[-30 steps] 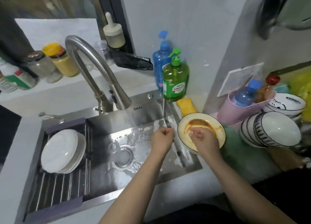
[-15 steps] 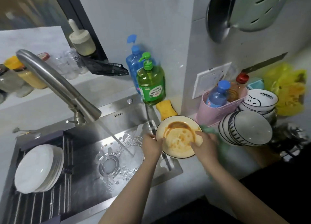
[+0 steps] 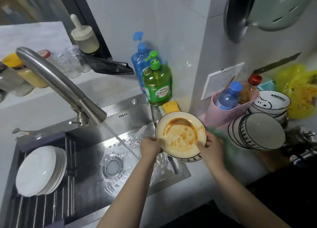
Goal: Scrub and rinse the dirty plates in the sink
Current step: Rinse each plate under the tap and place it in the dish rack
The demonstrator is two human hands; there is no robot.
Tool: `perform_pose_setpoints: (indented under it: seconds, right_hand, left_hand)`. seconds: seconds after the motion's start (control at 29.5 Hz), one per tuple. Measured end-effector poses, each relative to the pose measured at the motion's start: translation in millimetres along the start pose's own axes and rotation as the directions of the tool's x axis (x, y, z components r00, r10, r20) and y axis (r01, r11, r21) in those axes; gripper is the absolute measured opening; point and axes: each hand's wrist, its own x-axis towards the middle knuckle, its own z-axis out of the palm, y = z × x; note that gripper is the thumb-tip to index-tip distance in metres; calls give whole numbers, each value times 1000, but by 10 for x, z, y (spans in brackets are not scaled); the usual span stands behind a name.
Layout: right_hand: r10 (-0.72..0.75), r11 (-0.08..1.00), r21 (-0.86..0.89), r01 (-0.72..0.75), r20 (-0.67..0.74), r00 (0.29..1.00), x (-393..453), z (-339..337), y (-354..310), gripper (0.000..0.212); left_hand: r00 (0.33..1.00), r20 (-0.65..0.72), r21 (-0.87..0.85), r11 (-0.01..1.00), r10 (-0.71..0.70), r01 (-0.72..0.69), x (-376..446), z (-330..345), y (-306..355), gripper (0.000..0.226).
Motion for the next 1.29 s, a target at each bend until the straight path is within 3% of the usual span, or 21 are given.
perform_pose_setpoints:
  seconds: [0.1, 0.17, 0.31, 0.44, 0.65, 0.71, 0.75, 0.78, 0.81, 0.88, 0.95, 1.02, 1.12, 1.26, 1.29]
  right_hand:
    - [14, 973, 230, -28, 60, 998, -38, 112, -194, 48]
    - [9, 959, 280, -41, 113, 994, -53, 236, -285, 49]
    - [70, 911, 364, -195, 329, 942, -113, 475, -468, 25]
    - [96, 861, 402, -313, 475, 875, -183, 815, -659, 18]
    - [207, 841, 280, -464, 625, 753, -332, 1424, -813, 24]
    - [167, 939, 145, -312, 599, 783, -357, 1531, -781, 28]
    - [83, 996, -12, -92, 551, 830, -365, 1584, -759, 36]
    - [-51, 965, -200, 170, 493, 868, -386, 1648, -736, 44]
    - [-220, 858, -327, 395, 461, 860, -431, 1731, -715, 50]
    - [-372, 691, -375, 618, 548, 749, -545, 1922, -730, 59]
    - [-287, 699, -311, 644, 703, 650, -633, 2182, -735, 57]
    - [-163, 762, -300, 575, 770, 617, -645, 2441, -803, 51]
    - [-136, 806, -281, 521, 769, 624, -658, 2727, -943, 49]
    - [-170, 845, -47, 533, 921, 350, -845, 2442, -804, 43]
    - [-169, 813, -61, 580, 927, 335, -834, 2282, -702, 44]
  left_hand:
    - [999, -11, -163, 985, -53, 51, 40, -238, -20, 20]
    - [996, -4, -229, 970, -90, 87, 86, -421, -47, 17]
    - [991, -11, -314, 941, -132, 122, 174, -736, -124, 16]
    - [991, 37, -372, 919, -127, 131, 281, -1090, -227, 6]
    - [977, 169, -596, 776, -130, 207, 532, -1692, -425, 21]
    - [988, 104, -551, 820, -112, 152, 616, -1746, -495, 26]
    - [994, 51, -494, 862, -100, 112, 648, -1764, -514, 29]
    - [996, 6, -434, 898, -83, 78, 686, -1774, -533, 30]
    - [997, -30, -373, 926, -76, 60, 723, -1789, -561, 30]
    - [995, -76, -265, 963, -58, 36, 779, -1797, -619, 35]
    - [993, -100, -165, 985, -56, 39, 803, -1799, -680, 56]
    - [993, -109, -108, 993, -47, 36, 787, -1763, -679, 70]
    - [995, -100, -63, 998, 21, -27, 802, -1736, -635, 44]
    - [990, -131, -196, 980, -45, 19, 955, -1910, -739, 35]
    - [990, -135, -228, 974, -43, 12, 963, -1966, -744, 27]
